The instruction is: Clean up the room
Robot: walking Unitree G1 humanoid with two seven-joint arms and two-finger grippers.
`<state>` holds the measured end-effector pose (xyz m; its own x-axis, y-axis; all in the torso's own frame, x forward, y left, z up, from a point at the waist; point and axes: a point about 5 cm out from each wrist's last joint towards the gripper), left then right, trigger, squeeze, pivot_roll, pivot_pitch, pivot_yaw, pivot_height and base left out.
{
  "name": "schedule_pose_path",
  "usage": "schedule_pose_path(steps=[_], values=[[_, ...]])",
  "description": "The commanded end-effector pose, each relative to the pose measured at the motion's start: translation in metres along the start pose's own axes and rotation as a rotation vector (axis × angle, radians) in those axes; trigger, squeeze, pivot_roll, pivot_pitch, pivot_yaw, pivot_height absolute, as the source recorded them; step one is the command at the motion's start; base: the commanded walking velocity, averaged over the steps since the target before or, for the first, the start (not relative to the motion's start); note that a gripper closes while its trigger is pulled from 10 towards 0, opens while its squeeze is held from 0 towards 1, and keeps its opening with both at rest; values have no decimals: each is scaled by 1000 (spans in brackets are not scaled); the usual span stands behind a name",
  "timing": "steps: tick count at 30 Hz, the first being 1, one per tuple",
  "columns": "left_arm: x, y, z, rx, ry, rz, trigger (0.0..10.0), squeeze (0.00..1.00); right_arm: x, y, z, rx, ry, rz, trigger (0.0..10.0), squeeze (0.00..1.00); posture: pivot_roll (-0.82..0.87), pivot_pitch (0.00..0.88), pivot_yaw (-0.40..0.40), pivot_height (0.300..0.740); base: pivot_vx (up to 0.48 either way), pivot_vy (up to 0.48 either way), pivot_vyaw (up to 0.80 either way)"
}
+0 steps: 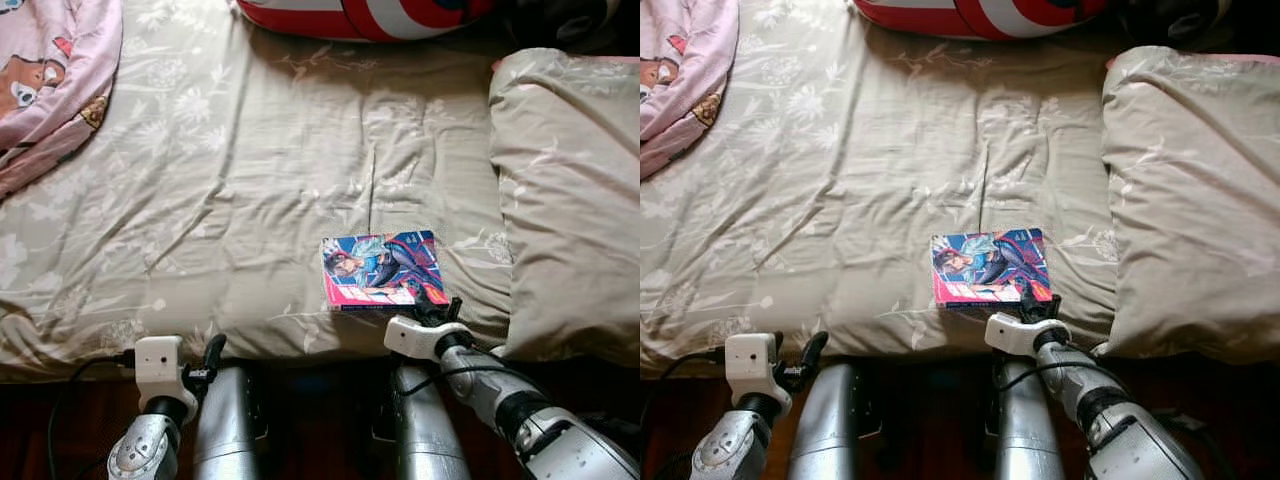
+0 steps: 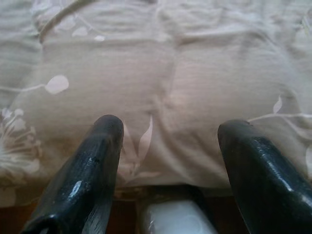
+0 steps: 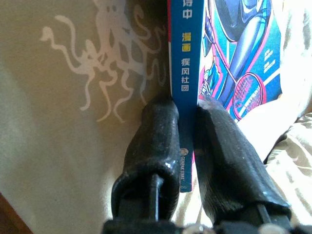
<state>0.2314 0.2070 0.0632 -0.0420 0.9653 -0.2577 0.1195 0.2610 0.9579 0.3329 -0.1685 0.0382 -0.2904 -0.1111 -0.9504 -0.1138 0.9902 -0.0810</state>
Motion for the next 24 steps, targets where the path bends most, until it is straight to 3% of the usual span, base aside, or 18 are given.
schedule_pose_path(steps=[1, 17, 18, 19, 24], values=[[5, -10, -9, 47, 28, -6, 10000, 0, 16, -5, -6, 27, 74, 15, 10000, 0, 103, 472, -66, 618, 0, 0, 0], [5, -11, -11, 51, 34, -8, 10000, 0, 26, -2, -10, 1, 141, 21, 10000, 0, 99, 465, -76, 618, 0, 0, 0], [5, -11, -11, 51, 35, -9, 10000, 0, 26, -2, -10, 0, 143, 23, 10000, 388, 99, 465, -76, 618, 0, 0, 0], [5, -11, -11, 51, 34, -9, 10000, 0, 26, -2, -10, 1, 142, 25, 10000, 886, 98, 463, -76, 618, 0, 0, 0], [4, -11, -11, 50, 33, -10, 10000, 0, 27, -2, -10, 3, 145, 38, 10000, 898, 99, 461, -77, 618, 0, 0, 0]])
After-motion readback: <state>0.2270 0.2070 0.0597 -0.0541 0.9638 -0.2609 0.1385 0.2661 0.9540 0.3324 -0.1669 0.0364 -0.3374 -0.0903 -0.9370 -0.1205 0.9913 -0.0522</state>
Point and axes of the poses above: a point about 5 cm out from each wrist's last joint towards the gripper, its own z axis pointing out of the wrist towards the gripper, its own y axis along the axis of the wrist's last joint, x = y × z, and after that the axes turned 13 degrees about -z, right-handed
